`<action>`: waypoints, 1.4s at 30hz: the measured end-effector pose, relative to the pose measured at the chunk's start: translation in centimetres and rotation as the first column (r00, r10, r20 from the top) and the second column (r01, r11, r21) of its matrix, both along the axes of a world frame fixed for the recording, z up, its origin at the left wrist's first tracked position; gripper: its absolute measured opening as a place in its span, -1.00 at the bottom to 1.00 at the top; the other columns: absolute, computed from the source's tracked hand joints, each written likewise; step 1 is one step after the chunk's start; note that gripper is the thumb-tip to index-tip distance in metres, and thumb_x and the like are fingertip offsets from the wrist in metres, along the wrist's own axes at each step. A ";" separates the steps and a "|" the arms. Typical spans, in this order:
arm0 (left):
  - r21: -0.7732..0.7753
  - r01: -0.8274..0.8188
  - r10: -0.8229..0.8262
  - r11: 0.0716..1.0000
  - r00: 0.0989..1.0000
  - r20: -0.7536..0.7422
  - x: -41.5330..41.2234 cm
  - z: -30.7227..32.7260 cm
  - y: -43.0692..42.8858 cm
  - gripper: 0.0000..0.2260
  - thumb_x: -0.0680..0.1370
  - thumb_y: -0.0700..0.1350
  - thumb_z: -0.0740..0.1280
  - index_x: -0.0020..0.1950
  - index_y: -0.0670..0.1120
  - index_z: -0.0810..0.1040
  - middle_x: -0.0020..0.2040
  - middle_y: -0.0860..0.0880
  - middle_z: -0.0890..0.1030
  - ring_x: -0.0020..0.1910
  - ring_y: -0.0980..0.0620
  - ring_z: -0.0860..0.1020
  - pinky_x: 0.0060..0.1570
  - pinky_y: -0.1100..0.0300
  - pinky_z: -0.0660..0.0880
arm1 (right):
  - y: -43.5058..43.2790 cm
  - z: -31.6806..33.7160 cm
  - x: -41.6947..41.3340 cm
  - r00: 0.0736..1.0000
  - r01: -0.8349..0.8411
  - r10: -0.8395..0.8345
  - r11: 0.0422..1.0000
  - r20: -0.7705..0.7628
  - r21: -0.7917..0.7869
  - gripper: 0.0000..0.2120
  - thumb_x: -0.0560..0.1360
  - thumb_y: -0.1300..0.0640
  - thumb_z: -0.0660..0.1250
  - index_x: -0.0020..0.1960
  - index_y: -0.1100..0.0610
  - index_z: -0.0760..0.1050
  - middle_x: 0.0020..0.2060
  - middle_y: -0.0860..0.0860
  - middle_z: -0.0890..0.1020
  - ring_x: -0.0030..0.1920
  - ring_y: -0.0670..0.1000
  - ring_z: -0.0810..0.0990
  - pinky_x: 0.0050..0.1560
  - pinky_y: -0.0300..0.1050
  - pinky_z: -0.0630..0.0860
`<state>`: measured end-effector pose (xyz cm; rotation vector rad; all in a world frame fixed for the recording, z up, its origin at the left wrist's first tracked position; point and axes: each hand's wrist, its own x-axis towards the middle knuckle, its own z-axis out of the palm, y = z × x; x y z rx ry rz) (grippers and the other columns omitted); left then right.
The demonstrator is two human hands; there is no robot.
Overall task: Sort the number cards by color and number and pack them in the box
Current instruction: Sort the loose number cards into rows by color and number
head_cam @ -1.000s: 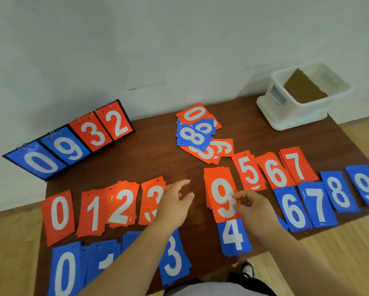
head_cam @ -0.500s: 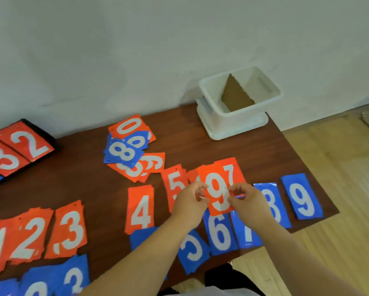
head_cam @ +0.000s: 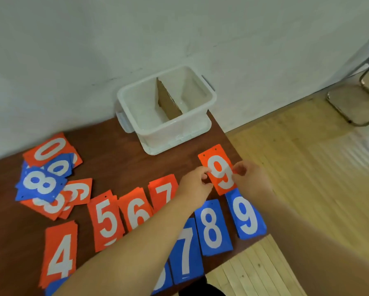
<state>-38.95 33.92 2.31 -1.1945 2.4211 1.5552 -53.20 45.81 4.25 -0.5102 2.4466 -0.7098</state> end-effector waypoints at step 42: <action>-0.335 -0.432 0.546 0.837 0.684 0.484 41.8 -4.8 -25.5 0.04 0.37 0.35 0.50 0.60 0.21 -0.13 0.61 -0.12 -0.05 0.60 -0.20 0.00 0.50 -0.21 0.14 | -34.8 -4.8 31.4 0.653 -0.719 0.755 0.593 0.060 0.362 -0.57 0.39 0.12 0.58 0.17 -0.01 0.49 0.13 -0.01 0.37 -0.09 0.04 0.57 -0.13 -0.11 0.57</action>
